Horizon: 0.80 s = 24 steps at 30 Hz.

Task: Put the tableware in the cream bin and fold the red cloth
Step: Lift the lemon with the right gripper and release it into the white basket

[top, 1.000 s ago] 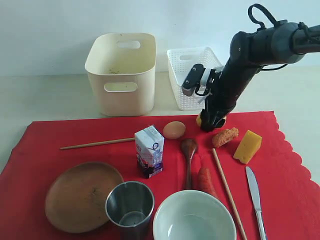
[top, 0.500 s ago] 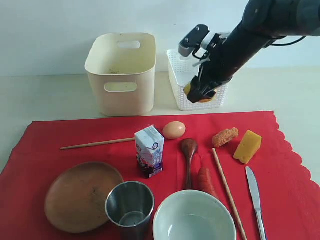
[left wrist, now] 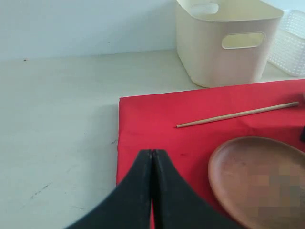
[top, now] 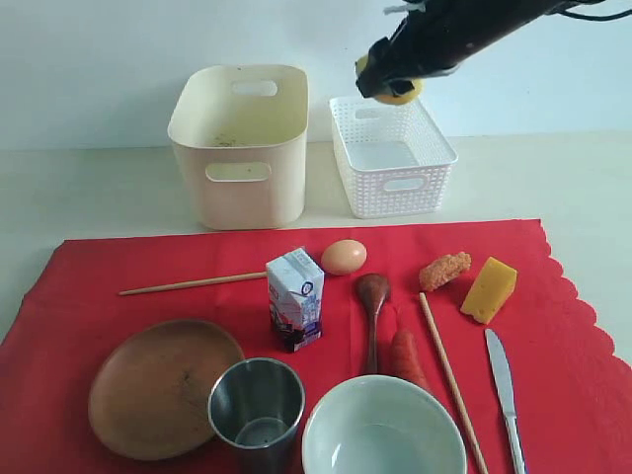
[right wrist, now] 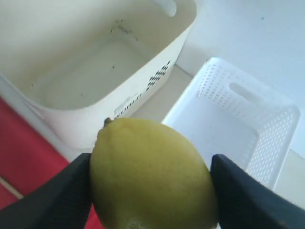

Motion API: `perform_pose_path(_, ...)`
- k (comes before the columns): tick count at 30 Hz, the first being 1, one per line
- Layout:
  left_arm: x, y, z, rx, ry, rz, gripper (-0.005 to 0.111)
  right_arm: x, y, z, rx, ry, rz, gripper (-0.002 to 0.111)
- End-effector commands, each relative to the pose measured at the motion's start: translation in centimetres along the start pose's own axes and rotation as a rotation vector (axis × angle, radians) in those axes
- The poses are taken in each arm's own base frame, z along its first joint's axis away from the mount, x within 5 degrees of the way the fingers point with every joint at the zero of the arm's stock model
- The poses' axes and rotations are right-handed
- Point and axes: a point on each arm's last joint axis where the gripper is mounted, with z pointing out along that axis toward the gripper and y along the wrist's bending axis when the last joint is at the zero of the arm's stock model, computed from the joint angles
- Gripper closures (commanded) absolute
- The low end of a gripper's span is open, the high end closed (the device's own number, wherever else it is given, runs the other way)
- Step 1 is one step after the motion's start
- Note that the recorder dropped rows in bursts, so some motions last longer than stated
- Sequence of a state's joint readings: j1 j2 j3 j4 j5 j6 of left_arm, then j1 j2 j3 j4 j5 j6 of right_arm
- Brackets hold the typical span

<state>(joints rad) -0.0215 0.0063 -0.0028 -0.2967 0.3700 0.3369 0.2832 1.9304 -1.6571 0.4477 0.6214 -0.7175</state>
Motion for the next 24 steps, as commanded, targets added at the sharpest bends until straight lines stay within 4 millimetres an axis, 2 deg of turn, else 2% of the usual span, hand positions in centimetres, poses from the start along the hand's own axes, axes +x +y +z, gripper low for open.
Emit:
perform_pose_path(1,0.0,0.0,0.0,-0.003,-0.008,-0.004,0.107,-1.9,-1.0,0.3,0.042,-0.066,0.049,0.108)
perform_pose_path(6,0.0,0.0,0.0,-0.003,-0.008,-0.004,0.107,-2.5,-2.0,2.5,0.063,-0.07,0.109,0.108)
perform_pose_path(10,0.0,0.0,0.0,-0.003,-0.008,-0.004,0.107,-1.9,-2.6,5.4,0.059,-0.05,0.131,0.108)
perform_pose_path(16,0.0,0.0,0.0,-0.003,-0.008,-0.004,0.107,0.6,-4.2,9.6,0.06,0.004,0.218,0.108)
perform_pose_path(24,0.0,0.0,0.0,-0.003,-0.008,-0.004,0.107,4.0,-5.3,13.1,0.063,0.078,0.253,0.108)
